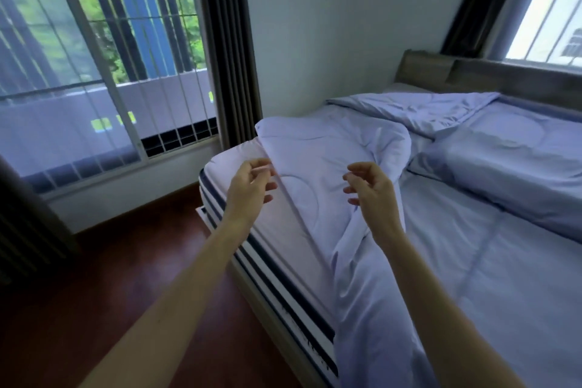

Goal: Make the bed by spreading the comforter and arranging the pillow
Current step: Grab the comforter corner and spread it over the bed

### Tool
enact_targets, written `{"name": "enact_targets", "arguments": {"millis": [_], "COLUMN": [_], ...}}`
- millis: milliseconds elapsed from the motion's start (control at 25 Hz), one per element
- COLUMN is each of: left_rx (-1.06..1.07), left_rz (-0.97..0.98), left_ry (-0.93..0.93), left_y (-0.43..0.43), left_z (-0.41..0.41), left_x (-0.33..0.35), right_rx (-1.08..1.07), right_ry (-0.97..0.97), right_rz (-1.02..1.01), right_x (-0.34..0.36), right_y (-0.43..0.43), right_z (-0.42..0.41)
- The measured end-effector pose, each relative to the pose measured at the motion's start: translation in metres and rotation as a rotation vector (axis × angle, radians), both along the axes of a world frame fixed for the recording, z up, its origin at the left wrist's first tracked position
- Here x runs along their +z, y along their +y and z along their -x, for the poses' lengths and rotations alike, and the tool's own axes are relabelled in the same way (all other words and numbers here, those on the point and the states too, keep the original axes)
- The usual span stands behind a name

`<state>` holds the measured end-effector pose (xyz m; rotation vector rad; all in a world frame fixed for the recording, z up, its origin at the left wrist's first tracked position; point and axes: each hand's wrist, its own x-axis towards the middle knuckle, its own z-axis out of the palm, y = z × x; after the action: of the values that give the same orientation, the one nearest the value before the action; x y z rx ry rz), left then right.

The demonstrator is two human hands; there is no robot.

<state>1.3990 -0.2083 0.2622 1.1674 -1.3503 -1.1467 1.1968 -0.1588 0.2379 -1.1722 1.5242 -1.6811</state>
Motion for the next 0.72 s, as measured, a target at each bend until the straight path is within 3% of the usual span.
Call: {"name": "enact_targets", "arguments": {"millis": [160,400,720], "left_rx": [0.043,-0.386,-0.879], "left_rz": [-0.123,-0.294,-0.026], "left_ry": [0.040,-0.195,-0.709], "left_y": [-0.075,-0.157,-0.220], "left_z": [0.042,0.131,0.232], "left_x": [-0.038,-0.122,-0.181], "right_rx": [-0.163,-0.435,-0.810], "right_ry": [0.028,-0.039,-0.118], "right_rz": [-0.132,-0.354,-0.497], "right_x": [-0.033,-0.099,-0.154], "right_y": [-0.042,-0.074,-0.083], "right_z": [0.028,0.075,0.066]}}
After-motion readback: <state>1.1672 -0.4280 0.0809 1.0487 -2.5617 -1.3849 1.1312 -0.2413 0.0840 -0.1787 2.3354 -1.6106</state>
